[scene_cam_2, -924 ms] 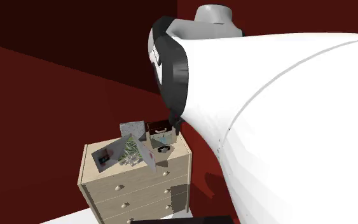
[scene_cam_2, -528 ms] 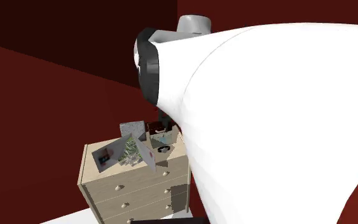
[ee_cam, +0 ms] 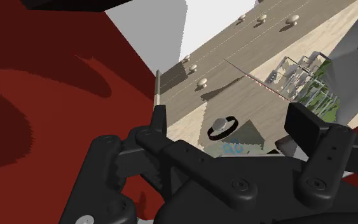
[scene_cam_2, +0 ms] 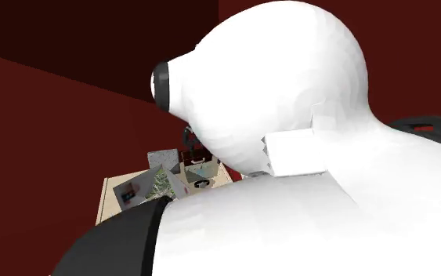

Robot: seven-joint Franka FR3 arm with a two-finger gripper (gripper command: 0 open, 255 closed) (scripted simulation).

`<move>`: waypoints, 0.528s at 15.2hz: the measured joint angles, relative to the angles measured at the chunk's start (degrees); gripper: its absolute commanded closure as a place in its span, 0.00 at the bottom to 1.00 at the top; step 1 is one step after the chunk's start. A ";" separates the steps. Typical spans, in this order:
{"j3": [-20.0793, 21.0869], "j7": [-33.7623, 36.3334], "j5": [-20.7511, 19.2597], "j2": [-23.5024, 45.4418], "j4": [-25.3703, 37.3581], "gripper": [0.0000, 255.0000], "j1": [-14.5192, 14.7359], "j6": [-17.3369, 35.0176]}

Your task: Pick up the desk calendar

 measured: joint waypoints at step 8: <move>5.43 20.11 -3.38 17.66 10.59 0.00 -2.35 7.99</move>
